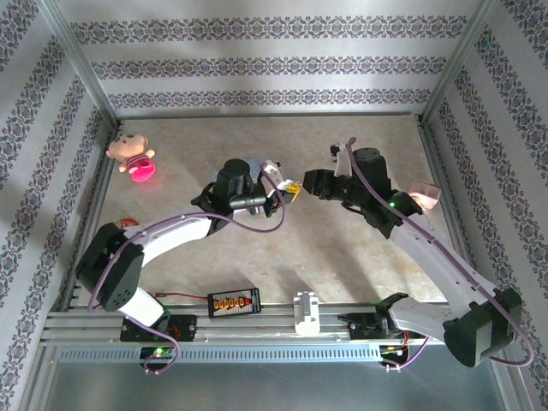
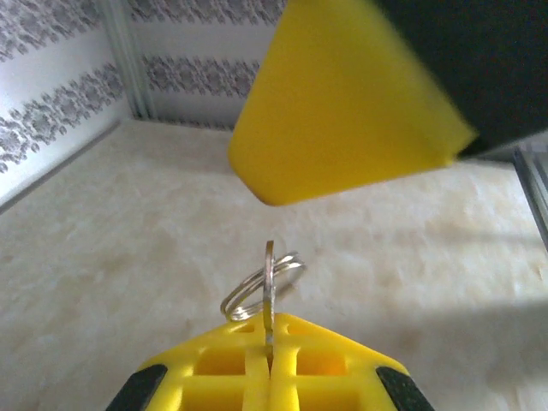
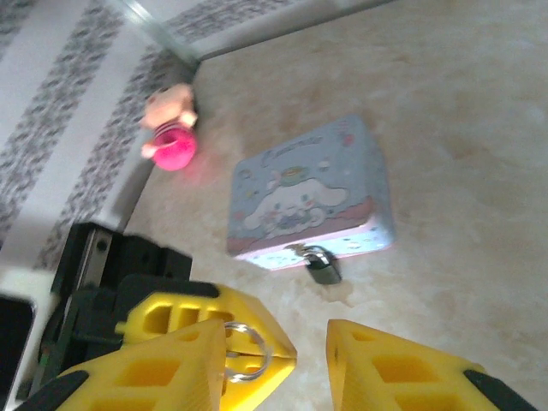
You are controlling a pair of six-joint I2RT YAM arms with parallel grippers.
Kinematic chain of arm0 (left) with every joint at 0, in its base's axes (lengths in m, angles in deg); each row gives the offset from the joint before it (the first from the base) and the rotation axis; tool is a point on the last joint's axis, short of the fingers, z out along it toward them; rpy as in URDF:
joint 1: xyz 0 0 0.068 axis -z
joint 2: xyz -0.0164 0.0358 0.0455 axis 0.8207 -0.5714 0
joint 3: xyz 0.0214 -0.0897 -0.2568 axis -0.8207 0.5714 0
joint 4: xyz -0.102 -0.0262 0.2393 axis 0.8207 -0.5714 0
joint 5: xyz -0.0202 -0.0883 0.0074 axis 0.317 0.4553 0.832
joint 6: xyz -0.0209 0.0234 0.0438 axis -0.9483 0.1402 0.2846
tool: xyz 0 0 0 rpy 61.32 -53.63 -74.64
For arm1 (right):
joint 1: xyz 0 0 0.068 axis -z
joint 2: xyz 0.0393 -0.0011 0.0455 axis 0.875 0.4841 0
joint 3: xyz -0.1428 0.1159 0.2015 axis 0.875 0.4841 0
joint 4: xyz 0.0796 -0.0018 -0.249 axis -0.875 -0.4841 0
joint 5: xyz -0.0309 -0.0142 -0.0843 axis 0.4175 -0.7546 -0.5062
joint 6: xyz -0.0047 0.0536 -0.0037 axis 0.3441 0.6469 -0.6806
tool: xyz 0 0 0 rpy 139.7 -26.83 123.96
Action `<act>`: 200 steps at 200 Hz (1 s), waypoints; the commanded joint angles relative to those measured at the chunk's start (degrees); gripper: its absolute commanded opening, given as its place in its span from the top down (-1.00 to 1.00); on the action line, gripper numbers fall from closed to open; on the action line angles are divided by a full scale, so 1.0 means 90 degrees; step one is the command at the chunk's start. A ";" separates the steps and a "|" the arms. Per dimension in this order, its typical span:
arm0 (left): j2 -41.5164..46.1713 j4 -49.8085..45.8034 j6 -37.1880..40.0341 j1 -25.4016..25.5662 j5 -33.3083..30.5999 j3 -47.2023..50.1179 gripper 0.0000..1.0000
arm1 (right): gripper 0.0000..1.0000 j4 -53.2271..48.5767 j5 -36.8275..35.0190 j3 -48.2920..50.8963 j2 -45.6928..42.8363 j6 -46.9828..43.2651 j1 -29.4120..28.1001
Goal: Unlock a padlock with a key
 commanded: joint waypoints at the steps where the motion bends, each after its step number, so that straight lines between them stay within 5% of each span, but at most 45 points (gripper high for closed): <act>1: 0.0294 -0.3901 0.1838 -0.0026 0.0289 -0.0621 1.00 | 0.27 0.0151 0.0939 0.0180 -0.0194 -0.1077 -0.0124; 55: 0.0540 -0.5716 0.3000 -0.0024 0.0224 -0.1511 1.00 | 0.24 0.0595 0.1751 0.0507 -0.0245 -0.1898 -0.0474; 137: 0.0887 -0.5376 0.2888 -0.0140 0.0616 -0.1314 1.00 | 0.30 0.1021 0.2785 0.0734 0.0055 -0.1997 -0.0618; 200: 0.0927 -0.5227 0.2795 -0.0229 0.0772 -0.1199 1.00 | 0.49 0.1102 0.2788 0.0772 0.0198 -0.2031 -0.0749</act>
